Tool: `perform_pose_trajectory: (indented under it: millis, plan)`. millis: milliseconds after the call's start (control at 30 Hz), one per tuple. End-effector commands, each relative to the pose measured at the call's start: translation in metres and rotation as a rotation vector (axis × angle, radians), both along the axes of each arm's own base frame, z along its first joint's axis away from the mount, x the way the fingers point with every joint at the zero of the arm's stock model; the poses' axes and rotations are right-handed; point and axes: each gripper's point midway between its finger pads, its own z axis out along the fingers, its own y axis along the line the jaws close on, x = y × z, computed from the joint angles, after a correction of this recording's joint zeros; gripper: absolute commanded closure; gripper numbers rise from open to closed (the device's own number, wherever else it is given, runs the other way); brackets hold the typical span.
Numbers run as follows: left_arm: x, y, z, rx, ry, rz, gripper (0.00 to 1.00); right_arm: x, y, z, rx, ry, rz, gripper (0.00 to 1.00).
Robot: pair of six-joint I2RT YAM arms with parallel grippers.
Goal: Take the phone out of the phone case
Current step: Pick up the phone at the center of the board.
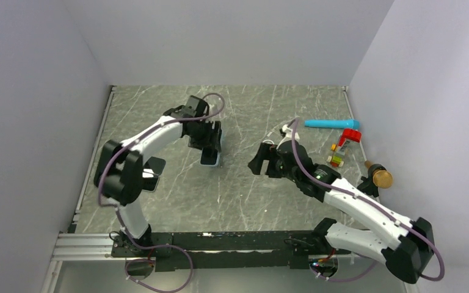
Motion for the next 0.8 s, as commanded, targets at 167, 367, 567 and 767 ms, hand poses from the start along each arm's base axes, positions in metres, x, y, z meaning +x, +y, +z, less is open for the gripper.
perform_pose_trajectory:
  millis: [167,367,567,767]
  plan:
    - [-0.017,-0.045,0.125,-0.511,-0.198,0.081,1.0,0.007,0.128,0.036,0.226,-0.197,0.243,0.15]
    - [-0.045,-0.048,0.124,-0.623,-0.161,0.081,1.0,0.013,0.15,0.024,0.193,-0.237,0.151,0.25]
    - [-0.059,-0.059,0.139,-0.722,-0.119,0.035,1.0,0.023,0.143,0.014,0.178,-0.259,0.033,0.3]
    - [-0.063,-0.062,0.142,-0.75,-0.112,0.02,1.0,0.028,0.146,0.006,0.148,-0.249,0.012,0.79]
